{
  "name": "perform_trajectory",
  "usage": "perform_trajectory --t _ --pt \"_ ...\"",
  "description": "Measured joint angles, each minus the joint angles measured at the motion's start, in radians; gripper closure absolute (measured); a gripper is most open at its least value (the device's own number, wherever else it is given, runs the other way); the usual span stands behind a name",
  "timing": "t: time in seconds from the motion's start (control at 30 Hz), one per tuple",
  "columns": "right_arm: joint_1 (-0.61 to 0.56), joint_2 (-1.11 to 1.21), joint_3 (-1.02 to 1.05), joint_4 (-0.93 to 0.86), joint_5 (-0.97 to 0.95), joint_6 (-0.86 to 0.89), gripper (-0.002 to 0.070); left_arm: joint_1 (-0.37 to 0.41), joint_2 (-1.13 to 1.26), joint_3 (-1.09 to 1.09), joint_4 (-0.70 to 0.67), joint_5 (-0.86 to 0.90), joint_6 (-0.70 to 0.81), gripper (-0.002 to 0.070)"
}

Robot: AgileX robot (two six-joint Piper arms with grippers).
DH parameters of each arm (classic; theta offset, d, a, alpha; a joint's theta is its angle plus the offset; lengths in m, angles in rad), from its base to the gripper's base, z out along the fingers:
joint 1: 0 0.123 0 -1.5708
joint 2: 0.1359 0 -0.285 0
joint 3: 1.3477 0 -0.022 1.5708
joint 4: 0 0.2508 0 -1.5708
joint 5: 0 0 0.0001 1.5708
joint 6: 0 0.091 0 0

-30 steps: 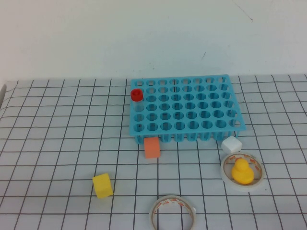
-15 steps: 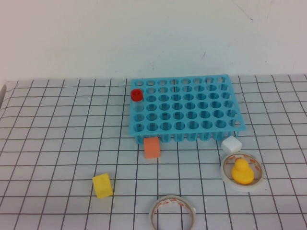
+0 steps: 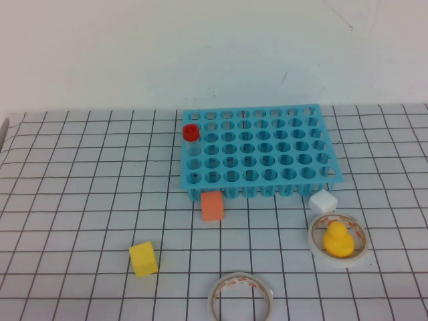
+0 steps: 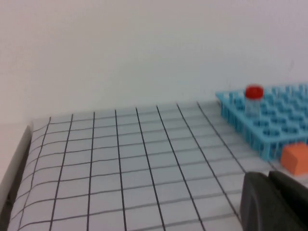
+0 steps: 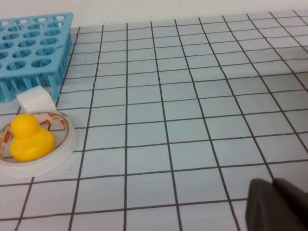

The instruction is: Place the test tubes

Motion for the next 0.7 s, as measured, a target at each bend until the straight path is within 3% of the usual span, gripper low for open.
perform_trajectory --t 0.1,0.2,0.47,0.7 --pt "0.000 0.000 0.000 0.000 0.000 0.000 0.0678 0.000 -0.004 0.000 -0.153 0.030 0.249 0.0676" --pt "0.000 0.000 0.000 0.000 0.000 0.000 0.0678 0.037 -0.006 0.020 -0.209 0.032 0.344 0.0676" --pt "0.000 0.000 0.000 0.000 0.001 0.000 0.0678 0.267 -0.006 0.107 -0.390 -0.026 0.410 0.0676" --pt "0.000 0.000 0.000 0.000 0.001 0.000 0.0678 0.287 -0.006 0.152 -0.384 -0.072 0.433 0.0676"
